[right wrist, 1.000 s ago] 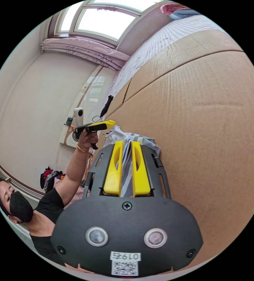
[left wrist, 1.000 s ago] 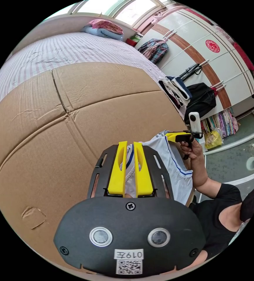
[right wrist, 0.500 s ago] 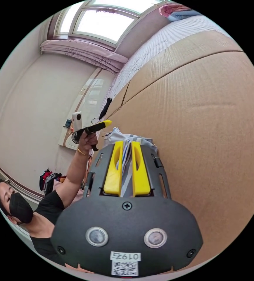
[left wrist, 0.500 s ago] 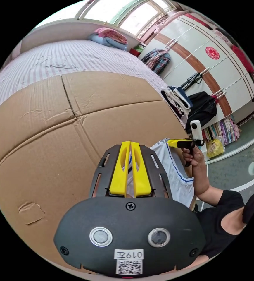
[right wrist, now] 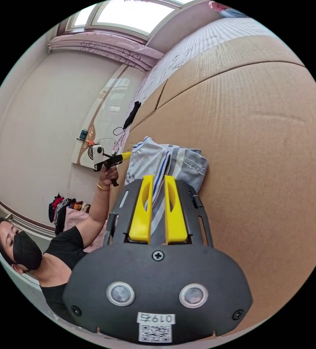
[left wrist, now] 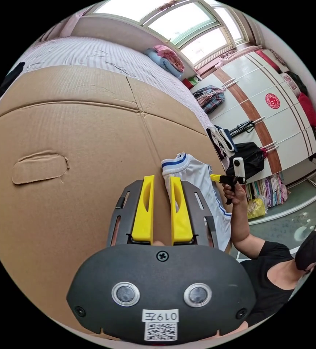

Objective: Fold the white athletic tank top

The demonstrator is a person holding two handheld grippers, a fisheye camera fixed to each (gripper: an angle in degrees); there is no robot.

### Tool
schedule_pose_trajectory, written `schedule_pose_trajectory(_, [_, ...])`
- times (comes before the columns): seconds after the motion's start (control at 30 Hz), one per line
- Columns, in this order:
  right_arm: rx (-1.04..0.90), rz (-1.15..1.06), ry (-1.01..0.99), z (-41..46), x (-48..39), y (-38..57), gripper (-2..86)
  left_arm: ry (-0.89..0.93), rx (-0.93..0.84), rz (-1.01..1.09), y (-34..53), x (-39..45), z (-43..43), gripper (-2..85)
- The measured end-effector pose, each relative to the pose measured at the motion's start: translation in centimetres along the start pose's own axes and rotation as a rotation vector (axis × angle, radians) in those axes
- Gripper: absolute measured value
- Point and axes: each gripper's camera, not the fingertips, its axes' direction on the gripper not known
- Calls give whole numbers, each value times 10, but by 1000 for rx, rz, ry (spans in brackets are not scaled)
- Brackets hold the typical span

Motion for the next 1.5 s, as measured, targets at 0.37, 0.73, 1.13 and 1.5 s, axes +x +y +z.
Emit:
schedule_pose_trajectory(0.37, [26,2,10,5,-3,4,-1,-26,-61,27,6,2,5,28])
schedule_pose_trajectory(0.73, [30,-6,3,4,-4,7,12,33,-62,16,28,-15,-11,29])
schedule_pose_trajectory(1.13, [44,11,37,1,-6,-2,43,14,-73,9,33,-14,-16,46])
schedule_pose_trajectory(1.5, [61,5,52,0,-6,2,-4,3,-57,3,56,-12,-16,21])
